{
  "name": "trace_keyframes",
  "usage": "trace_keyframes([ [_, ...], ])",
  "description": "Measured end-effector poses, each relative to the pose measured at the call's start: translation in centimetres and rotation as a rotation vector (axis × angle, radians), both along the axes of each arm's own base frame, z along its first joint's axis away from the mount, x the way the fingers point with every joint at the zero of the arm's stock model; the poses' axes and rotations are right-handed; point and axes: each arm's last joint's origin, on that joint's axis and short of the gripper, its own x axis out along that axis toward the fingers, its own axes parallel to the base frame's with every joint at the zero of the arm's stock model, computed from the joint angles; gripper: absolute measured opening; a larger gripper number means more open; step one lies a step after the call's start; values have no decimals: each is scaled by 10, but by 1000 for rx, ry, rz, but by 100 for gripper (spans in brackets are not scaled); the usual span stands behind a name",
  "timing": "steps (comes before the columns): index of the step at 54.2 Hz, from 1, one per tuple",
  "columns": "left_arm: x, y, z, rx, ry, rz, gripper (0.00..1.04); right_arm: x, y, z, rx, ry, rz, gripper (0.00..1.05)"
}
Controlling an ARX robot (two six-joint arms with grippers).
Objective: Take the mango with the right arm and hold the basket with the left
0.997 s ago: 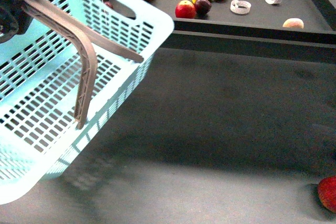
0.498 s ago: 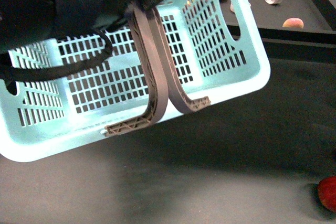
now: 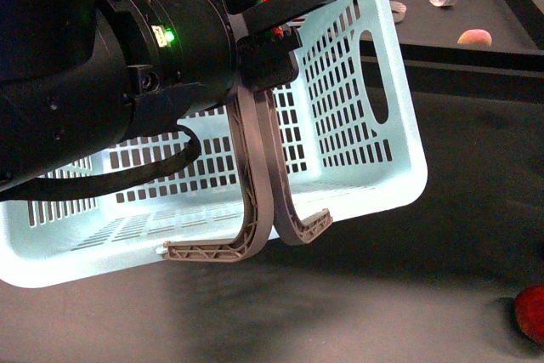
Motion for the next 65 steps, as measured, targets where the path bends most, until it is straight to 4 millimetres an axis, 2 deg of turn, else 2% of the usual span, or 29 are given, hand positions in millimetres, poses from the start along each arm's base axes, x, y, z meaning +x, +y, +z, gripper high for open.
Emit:
trace_keyframes([
  [18,-2,-4,-4,-45,13,-57,5,0,0,0,0,0,0,96],
  [65,-3,-4,-3,-18,12,-50,5,0,0,-1,-3,31,-32,96],
])
